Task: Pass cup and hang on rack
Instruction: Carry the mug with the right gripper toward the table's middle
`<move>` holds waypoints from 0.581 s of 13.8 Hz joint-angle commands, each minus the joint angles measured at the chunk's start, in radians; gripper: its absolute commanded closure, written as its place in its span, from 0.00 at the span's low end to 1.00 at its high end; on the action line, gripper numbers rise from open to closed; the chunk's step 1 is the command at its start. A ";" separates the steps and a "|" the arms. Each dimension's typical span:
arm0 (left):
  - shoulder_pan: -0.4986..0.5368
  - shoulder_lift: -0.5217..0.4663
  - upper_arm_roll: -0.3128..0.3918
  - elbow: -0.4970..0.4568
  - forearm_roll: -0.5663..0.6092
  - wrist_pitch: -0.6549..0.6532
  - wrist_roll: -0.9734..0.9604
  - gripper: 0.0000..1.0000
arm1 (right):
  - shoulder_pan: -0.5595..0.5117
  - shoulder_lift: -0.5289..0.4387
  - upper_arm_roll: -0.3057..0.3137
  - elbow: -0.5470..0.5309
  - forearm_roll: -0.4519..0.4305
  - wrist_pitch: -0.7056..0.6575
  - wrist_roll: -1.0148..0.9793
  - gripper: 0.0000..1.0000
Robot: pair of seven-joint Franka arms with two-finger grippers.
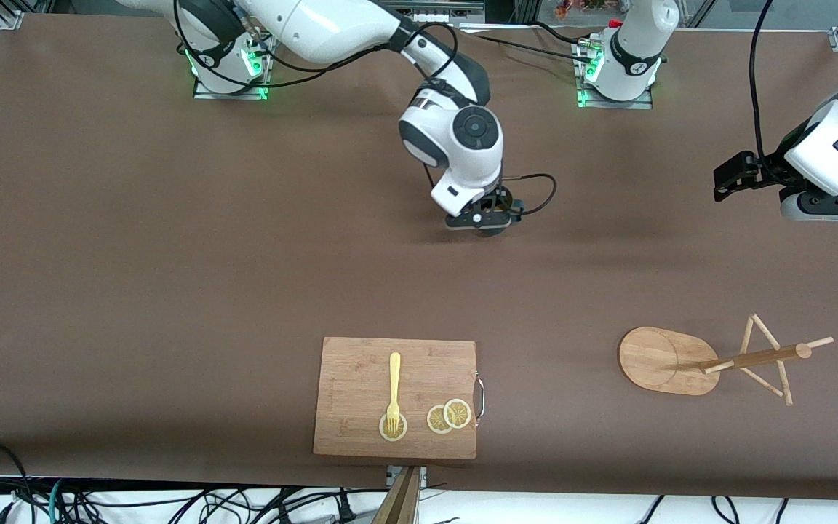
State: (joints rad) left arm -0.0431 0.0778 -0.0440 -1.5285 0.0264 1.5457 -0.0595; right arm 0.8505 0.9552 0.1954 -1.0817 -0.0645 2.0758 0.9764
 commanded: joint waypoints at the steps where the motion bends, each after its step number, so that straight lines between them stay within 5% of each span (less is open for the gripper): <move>1: -0.014 0.000 0.003 0.010 -0.011 -0.006 0.009 0.00 | 0.013 0.019 -0.016 0.046 -0.005 -0.005 0.030 1.00; 8: -0.011 -0.003 0.006 0.008 -0.010 -0.009 0.004 0.00 | 0.025 0.051 -0.017 0.042 -0.006 0.038 0.067 0.93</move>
State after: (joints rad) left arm -0.0530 0.0777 -0.0422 -1.5283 0.0264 1.5457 -0.0614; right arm 0.8626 0.9824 0.1830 -1.0710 -0.0644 2.1039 1.0210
